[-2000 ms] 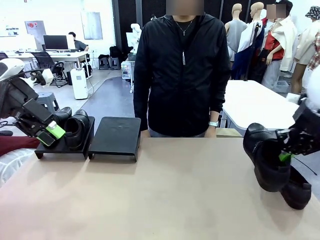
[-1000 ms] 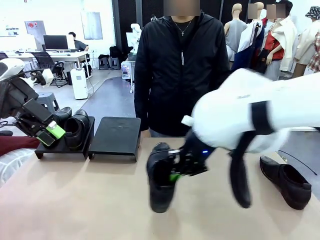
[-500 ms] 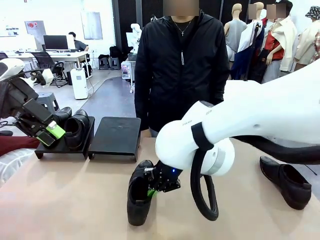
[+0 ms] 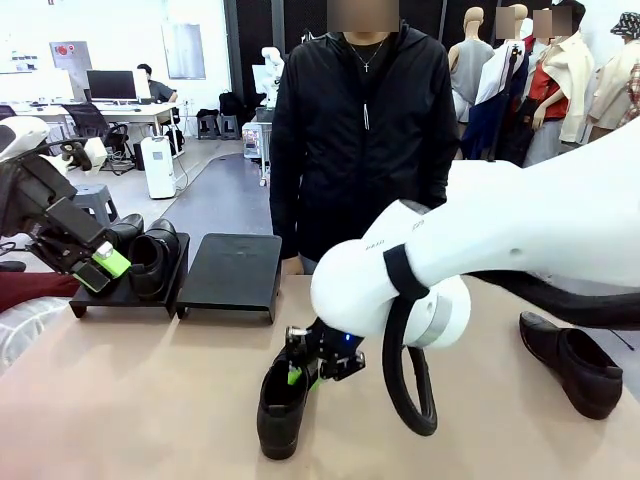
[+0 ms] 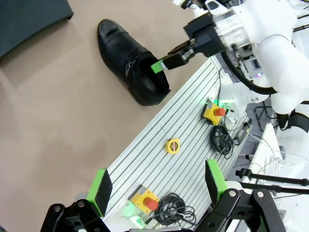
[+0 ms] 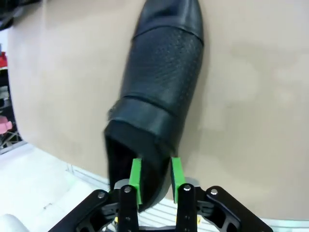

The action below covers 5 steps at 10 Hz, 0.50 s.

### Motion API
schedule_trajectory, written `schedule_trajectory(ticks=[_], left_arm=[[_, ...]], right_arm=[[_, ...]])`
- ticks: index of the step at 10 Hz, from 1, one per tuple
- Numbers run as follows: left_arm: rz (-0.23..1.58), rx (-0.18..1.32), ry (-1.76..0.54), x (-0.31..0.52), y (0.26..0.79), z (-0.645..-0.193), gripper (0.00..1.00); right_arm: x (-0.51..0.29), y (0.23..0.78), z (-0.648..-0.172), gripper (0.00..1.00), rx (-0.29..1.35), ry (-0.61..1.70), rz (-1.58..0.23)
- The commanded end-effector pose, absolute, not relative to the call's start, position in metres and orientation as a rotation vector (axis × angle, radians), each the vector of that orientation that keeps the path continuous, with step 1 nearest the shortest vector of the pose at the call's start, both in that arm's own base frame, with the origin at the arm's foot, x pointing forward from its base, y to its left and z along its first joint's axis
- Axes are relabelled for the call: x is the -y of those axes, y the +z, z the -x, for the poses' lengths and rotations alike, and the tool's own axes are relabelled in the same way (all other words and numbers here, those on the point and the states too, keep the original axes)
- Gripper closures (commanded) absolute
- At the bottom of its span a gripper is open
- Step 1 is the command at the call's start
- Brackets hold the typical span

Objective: Organize the shoes by placing them on the stand.
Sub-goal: Pick up one Shoe and place it in the middle of the table.

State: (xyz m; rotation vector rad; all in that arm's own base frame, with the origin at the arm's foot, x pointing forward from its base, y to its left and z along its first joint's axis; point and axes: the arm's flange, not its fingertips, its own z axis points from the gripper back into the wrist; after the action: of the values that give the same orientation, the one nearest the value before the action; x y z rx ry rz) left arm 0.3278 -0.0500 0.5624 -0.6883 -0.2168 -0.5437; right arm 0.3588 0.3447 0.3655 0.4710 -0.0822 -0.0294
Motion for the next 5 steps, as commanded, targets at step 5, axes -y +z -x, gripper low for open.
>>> schedule_trajectory(ticks=[5], left_arm=[[0.701,0.211,-0.545,0.049,0.565,-0.328,0.0]], right_arm=[[-0.135,0.531,-0.298,0.0,0.17,0.136,-0.512]])
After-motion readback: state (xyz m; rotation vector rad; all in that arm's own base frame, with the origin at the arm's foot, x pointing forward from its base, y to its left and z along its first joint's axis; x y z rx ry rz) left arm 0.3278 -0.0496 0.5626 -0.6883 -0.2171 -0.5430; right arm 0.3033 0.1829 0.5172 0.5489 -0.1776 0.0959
